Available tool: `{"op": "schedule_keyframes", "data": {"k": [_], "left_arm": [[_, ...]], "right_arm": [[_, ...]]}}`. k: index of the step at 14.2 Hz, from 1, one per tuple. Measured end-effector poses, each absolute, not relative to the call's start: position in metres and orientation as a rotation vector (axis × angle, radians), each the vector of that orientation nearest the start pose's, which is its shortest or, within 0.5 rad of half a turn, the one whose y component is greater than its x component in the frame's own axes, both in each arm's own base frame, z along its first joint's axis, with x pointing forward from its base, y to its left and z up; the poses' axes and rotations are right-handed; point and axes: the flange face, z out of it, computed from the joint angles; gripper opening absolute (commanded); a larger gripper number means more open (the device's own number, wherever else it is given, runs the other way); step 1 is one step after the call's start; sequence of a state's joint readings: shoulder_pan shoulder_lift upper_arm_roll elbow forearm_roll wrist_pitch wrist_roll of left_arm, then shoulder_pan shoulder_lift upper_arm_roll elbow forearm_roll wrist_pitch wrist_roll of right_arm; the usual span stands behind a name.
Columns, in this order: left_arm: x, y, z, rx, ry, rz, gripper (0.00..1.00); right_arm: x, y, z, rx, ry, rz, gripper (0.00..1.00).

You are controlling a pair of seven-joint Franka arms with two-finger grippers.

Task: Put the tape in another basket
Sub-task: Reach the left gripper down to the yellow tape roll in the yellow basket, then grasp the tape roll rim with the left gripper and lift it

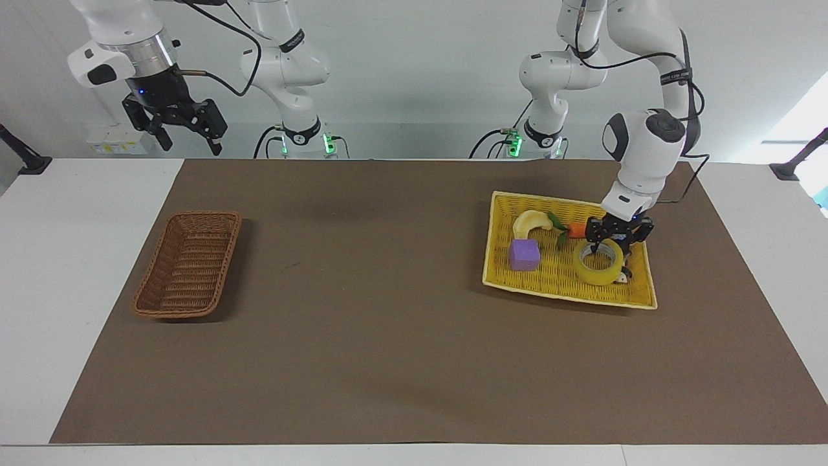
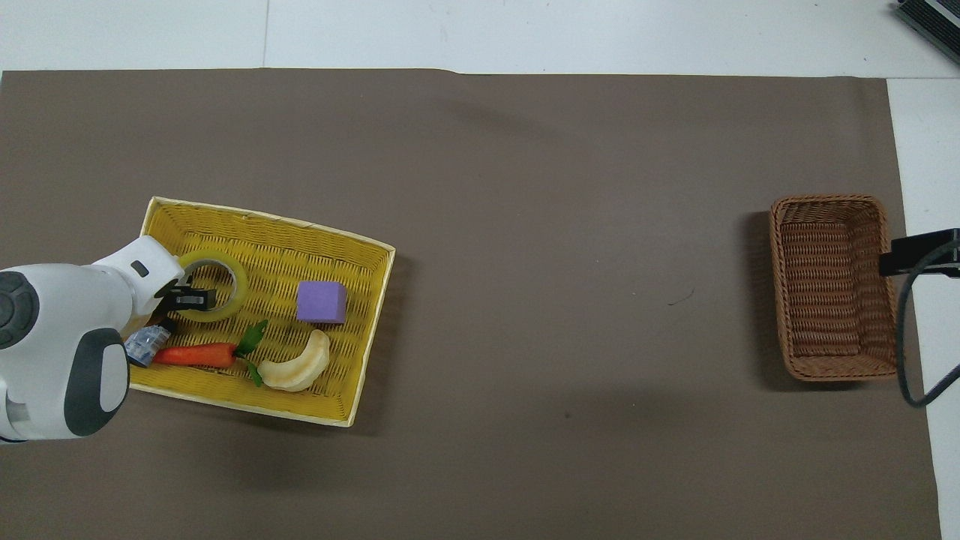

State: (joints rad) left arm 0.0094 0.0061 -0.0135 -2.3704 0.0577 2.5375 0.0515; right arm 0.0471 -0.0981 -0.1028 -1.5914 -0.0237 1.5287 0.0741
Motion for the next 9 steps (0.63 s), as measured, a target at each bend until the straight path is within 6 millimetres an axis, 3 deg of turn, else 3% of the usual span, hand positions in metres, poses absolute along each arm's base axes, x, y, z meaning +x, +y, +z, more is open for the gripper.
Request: {"op": "schedule_keyframes", "data": {"k": [6, 9], "left_arm": [[0.516, 0.002, 0.335, -3.087, 0.14, -0.247, 0.0], [0.525, 0.003, 0.353, -3.089, 0.132, -0.193, 0.0]], "right_arm": [[0.518, -0.035, 0.663, -3.148, 0.206, -0.055, 1.0], [0.518, -0.035, 0.663, -3.148, 0.206, -0.055, 1.0]]}}
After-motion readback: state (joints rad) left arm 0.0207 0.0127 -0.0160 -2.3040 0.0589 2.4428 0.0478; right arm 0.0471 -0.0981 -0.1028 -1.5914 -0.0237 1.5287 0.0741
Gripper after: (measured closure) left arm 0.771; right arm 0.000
